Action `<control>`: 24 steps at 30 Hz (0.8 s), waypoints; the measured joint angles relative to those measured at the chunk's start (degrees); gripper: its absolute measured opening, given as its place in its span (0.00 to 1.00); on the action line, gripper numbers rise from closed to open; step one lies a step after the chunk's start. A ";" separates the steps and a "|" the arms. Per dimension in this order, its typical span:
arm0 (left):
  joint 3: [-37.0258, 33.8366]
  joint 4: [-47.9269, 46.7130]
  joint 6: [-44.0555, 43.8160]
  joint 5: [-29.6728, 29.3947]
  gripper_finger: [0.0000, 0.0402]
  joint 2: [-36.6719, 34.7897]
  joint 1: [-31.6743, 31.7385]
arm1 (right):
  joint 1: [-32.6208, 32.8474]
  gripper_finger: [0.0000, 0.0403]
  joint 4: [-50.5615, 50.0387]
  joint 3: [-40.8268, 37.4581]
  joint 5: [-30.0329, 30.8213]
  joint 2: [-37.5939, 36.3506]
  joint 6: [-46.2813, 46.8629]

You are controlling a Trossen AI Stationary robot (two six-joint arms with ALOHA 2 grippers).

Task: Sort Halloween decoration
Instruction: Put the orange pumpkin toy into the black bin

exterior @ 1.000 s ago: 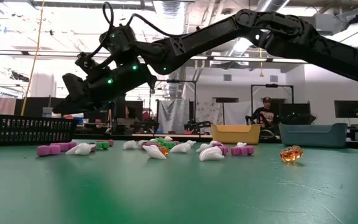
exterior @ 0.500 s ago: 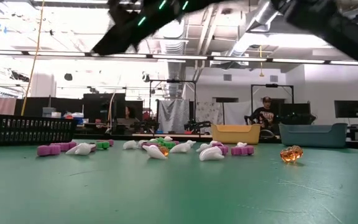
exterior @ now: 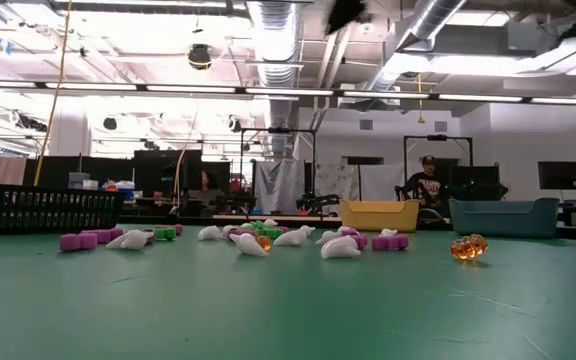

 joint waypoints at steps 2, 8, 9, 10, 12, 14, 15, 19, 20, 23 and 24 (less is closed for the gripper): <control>0.00 0.00 -0.14 -0.96 0.58 0.12 0.00 | -0.86 0.33 -4.55 -0.17 -0.03 -3.37 2.25; 0.00 -0.02 -1.59 -2.87 0.58 0.63 0.01 | -1.08 0.33 -4.09 -9.08 4.13 -20.51 6.56; 0.00 0.00 -1.71 -3.30 0.58 0.80 0.00 | -0.88 0.33 -4.13 -11.37 5.94 -23.89 8.23; 0.00 -0.02 -1.78 -3.67 0.58 0.88 0.02 | -0.56 0.33 -3.51 -13.70 6.68 -27.08 9.78; 0.00 -0.07 -1.84 -4.27 0.58 1.05 0.02 | -0.33 0.33 -1.34 -18.31 7.60 -33.09 13.17; 0.00 -0.04 -2.23 -4.72 0.58 1.86 0.00 | -0.30 0.33 -0.82 -23.11 8.68 -38.68 17.77; 0.00 -0.04 -2.30 -5.15 0.58 2.00 0.00 | -0.28 0.33 -0.78 -25.71 8.76 -41.32 20.19; 0.00 -0.07 -3.38 -5.61 0.58 3.11 0.00 | 1.62 0.33 -0.85 -38.13 8.43 -49.96 30.00; 0.00 -0.09 -3.64 -5.60 0.58 3.35 0.00 | 2.50 0.33 -0.56 -41.58 8.25 -52.27 32.02; 0.00 -0.09 -4.62 -5.59 0.58 4.51 0.00 | 5.39 0.33 4.68 -52.84 7.31 -57.65 36.74; 0.00 -0.07 -4.95 -5.55 0.58 4.86 0.00 | 6.40 0.33 7.47 -56.42 6.87 -58.98 37.83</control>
